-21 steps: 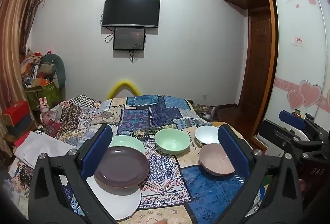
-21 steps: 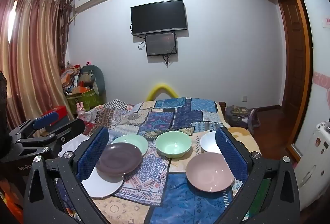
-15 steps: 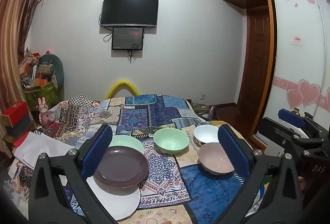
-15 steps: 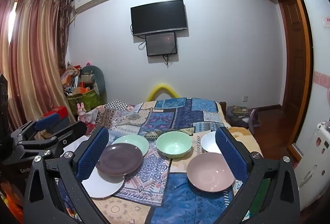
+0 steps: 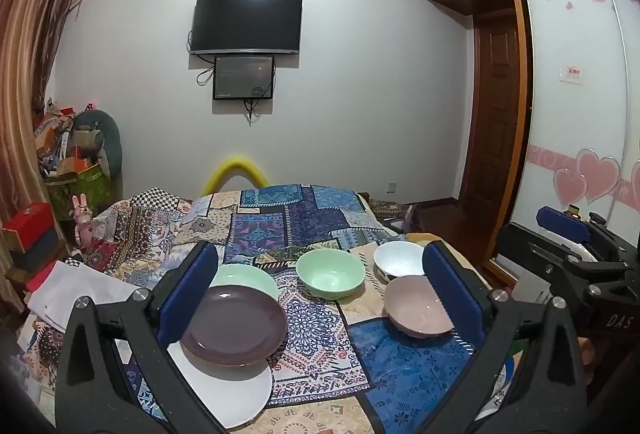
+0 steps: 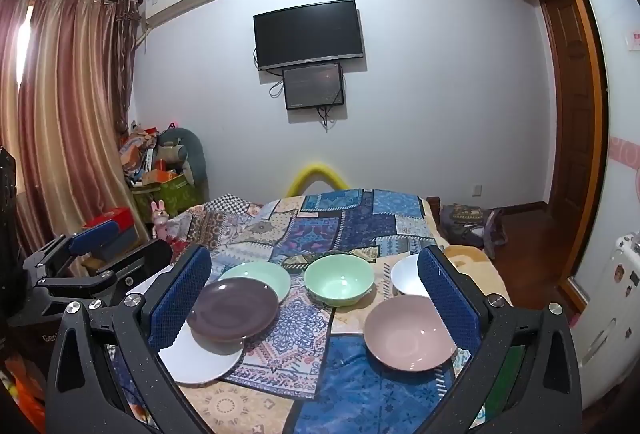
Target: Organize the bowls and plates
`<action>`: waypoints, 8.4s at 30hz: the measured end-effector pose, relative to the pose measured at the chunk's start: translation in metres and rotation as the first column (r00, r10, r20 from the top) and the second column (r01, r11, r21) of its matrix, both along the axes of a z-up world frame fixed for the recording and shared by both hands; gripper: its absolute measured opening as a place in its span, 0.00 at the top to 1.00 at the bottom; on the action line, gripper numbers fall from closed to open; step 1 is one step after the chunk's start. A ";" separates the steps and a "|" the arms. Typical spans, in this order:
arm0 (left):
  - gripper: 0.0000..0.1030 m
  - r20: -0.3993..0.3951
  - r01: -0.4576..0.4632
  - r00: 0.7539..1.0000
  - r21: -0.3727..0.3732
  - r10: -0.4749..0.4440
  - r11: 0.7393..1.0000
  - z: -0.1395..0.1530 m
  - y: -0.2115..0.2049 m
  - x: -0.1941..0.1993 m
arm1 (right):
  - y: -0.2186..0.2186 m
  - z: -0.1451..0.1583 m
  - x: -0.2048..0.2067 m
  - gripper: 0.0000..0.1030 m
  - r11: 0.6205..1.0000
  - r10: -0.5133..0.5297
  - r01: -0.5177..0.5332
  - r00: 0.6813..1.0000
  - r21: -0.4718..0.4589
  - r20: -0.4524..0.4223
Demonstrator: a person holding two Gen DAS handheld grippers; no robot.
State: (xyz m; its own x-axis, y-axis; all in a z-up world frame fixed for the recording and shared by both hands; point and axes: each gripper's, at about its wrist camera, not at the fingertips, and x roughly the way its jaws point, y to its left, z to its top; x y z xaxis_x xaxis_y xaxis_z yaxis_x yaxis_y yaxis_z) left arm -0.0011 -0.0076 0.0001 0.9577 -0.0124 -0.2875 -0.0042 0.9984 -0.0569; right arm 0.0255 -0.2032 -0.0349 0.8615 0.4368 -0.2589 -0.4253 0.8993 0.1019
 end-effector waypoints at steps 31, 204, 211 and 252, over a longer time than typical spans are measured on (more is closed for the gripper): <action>0.00 0.006 0.010 1.000 0.014 -0.011 1.000 -0.001 -0.003 0.002 | 0.000 0.000 -0.001 0.00 1.000 0.002 -0.002 1.000 0.007 -0.005; 0.78 -0.581 0.045 0.795 -0.230 -0.174 0.972 -0.168 0.166 0.156 | 0.099 -0.134 0.138 0.70 0.982 0.108 -0.176 0.813 -0.065 -0.572; 0.77 -0.584 0.056 0.791 -0.227 -0.182 0.972 -0.161 0.148 0.147 | 0.082 -0.131 0.130 0.70 0.985 0.104 -0.163 0.818 -0.055 -0.566; 0.77 -0.726 0.090 0.642 -0.244 -0.244 0.965 -0.232 0.064 0.158 | 0.013 -0.193 0.126 0.70 0.992 0.027 -0.104 0.725 -0.071 -0.689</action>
State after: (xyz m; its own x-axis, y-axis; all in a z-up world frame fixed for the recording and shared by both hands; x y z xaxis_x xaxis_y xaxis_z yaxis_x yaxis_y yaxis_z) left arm 0.1565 0.0564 -0.2322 0.3954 -0.2720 -0.8773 0.0443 0.9597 -0.2776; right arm 0.1515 -0.1903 -0.2276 0.4025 0.4245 -0.8110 -0.3322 0.8933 0.3027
